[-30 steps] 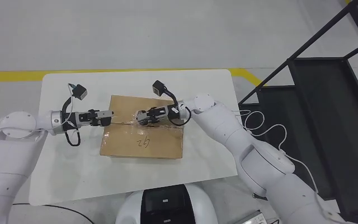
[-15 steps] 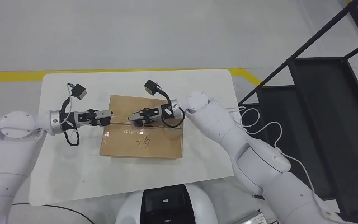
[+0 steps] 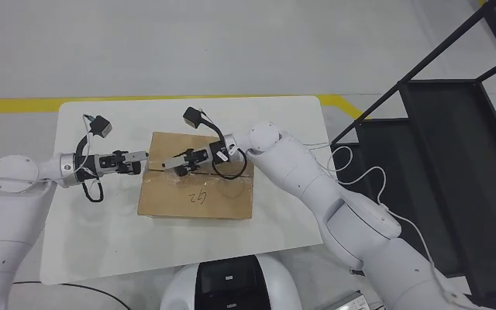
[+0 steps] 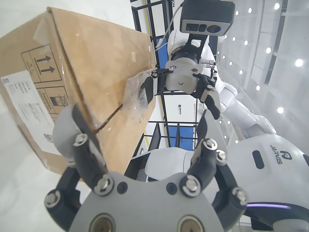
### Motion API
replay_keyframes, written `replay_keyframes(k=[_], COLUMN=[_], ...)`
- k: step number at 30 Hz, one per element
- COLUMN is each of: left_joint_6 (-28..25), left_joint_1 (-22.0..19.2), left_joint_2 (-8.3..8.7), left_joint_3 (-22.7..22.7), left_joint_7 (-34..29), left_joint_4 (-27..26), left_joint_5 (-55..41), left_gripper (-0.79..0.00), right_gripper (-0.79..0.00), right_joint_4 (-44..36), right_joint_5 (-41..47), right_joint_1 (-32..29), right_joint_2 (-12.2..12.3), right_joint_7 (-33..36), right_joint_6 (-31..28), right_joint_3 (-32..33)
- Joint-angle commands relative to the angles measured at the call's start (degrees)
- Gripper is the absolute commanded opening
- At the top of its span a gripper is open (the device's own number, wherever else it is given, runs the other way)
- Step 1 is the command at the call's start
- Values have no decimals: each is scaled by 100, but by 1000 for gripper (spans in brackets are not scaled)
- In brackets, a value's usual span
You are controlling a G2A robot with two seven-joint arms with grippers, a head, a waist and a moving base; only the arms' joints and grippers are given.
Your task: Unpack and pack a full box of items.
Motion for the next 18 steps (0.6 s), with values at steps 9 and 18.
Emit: replay_keyframes(k=[9,18], left_joint_6=[-107,-136], left_joint_1=[74,-76], left_joint_2=[47,-29], left_joint_3=[-209,-17], left_joint_7=[-266,-160], left_joint_4=[134,334], left_joint_5=[-135,-58], left_gripper=[0,0], right_gripper=[0,0], right_joint_4=[-686,-1597], right_joint_5=[-138,-19], right_joint_1=[-55,-238], right_joint_2=[144,348], right_joint_7=[-231,-330], right_joint_6=[-231,-330], right_joint_3=[163,327])
